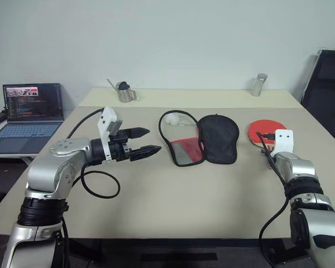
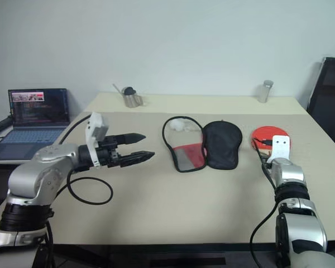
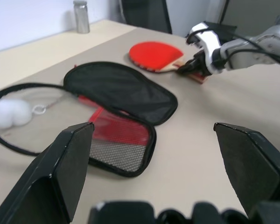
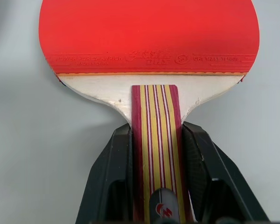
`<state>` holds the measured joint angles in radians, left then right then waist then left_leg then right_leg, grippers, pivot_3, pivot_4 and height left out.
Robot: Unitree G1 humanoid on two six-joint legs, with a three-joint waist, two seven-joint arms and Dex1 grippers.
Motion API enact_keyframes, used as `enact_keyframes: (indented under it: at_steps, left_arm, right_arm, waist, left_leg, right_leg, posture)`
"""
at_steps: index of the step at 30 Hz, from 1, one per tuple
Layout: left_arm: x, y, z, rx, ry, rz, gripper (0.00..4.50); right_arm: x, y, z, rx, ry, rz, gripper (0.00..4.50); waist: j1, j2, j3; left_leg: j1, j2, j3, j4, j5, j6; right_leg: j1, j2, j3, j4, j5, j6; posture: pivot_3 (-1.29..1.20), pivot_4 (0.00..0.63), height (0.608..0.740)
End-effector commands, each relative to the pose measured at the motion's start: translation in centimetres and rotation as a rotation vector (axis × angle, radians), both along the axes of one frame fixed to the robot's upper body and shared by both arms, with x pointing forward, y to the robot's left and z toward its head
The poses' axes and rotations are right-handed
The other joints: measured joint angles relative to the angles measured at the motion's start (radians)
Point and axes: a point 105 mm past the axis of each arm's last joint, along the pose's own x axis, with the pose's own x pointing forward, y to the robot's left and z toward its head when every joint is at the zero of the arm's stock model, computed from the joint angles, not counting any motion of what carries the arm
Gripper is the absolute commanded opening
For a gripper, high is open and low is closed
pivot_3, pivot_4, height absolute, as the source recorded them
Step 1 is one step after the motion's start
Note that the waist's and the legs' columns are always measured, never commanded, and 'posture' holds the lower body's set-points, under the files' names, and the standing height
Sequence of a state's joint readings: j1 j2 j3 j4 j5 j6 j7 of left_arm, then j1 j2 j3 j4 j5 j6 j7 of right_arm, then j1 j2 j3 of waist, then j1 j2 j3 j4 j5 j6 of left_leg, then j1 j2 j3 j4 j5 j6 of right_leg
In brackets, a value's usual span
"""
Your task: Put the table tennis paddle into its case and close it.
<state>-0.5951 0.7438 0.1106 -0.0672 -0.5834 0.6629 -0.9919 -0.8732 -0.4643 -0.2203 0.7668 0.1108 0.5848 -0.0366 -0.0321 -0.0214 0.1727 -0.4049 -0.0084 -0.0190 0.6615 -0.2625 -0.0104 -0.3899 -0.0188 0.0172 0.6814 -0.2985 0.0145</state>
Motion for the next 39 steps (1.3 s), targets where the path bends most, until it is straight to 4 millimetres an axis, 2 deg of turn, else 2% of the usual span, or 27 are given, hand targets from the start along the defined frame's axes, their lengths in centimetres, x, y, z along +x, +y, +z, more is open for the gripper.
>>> enact_keyframes:
  at_steps: [1, 4, 9, 12, 17, 31, 39]
  left_arm:
    - [-0.5, 0.5, 1.6, 0.005, -0.073, 0.015, 4.5]
    - [-0.4, 0.7, 1.6, 0.007, -0.072, 0.021, 4.5]
    - [-0.4, 0.8, 1.6, 0.01, -0.077, 0.028, 4.5]
    - [-0.3, 0.8, 1.7, 0.008, -0.082, 0.029, 4.5]
    - [-0.4, 0.7, 1.8, 0.007, -0.084, 0.028, 4.5]
    - [-0.5, 0.1, 1.6, 0.003, -0.081, 0.01, 4.5]
    - [-0.5, 0.0, 1.6, 0.003, -0.083, 0.009, 4.5]
  right_arm:
    - [0.4, 0.6, 4.8, -0.006, -0.144, 0.028, 1.11]
    - [0.5, 2.2, 6.3, 0.023, -0.176, 0.065, 1.11]
    - [0.3, 6.6, 8.0, 0.084, -0.205, 0.166, 1.11]
    - [0.1, 9.1, 8.0, 0.113, -0.2, 0.221, 1.11]
    - [0.0, 11.7, 7.2, 0.126, -0.176, 0.281, 1.11]
    - [1.7, 17.0, 4.3, 0.142, -0.129, 0.348, 1.11]
    - [2.6, 18.4, 3.6, 0.136, -0.125, 0.356, 1.11]
  waist:
    - [-0.002, 0.002, 0.001]
    - [-0.005, 0.003, 0.002]
    - [-0.005, 0.003, 0.002]
    - [-0.003, 0.003, 0.002]
    - [0.001, 0.003, 0.002]
    - [-0.003, 0.003, 0.002]
    - [-0.004, 0.003, 0.002]
  left_leg:
    - [-0.001, 0.0, 0.0, 0.0, 0.0, 0.0]
    - [-0.002, 0.001, 0.001, -0.001, 0.0, 0.0]
    - [-0.002, 0.001, 0.001, 0.0, 0.0, 0.0]
    - [-0.002, 0.001, 0.0, 0.0, 0.0, 0.0]
    - [-0.002, 0.001, 0.0, 0.0, 0.0, 0.0]
    - [-0.002, 0.001, 0.001, 0.0, 0.0, 0.0]
    - [-0.004, 0.001, 0.001, 0.0, 0.0, 0.0]
  right_leg:
    - [-0.001, 0.0, 0.0, 0.0, 0.0, 0.0]
    - [-0.002, 0.0, 0.0, -0.001, 0.0, 0.0]
    - [-0.002, 0.0, 0.0, -0.001, 0.0, 0.0]
    - [-0.002, 0.0, 0.0, 0.0, 0.0, 0.0]
    - [-0.002, 0.0, 0.0, -0.001, 0.0, 0.0]
    - [-0.004, 0.0, 0.0, 0.0, 0.0, 0.0]
    - [-0.006, 0.0, 0.0, 0.001, 0.0, 0.0]
  posture:
    - [0.0, 0.15, 0.74]
    - [0.0, 0.15, 0.74]
    - [0.0, 0.15, 0.74]
    - [0.0, 0.15, 0.74]
    - [0.0, 0.15, 0.74]
    - [0.0, 0.15, 0.74]
    - [0.0, 0.15, 0.74]
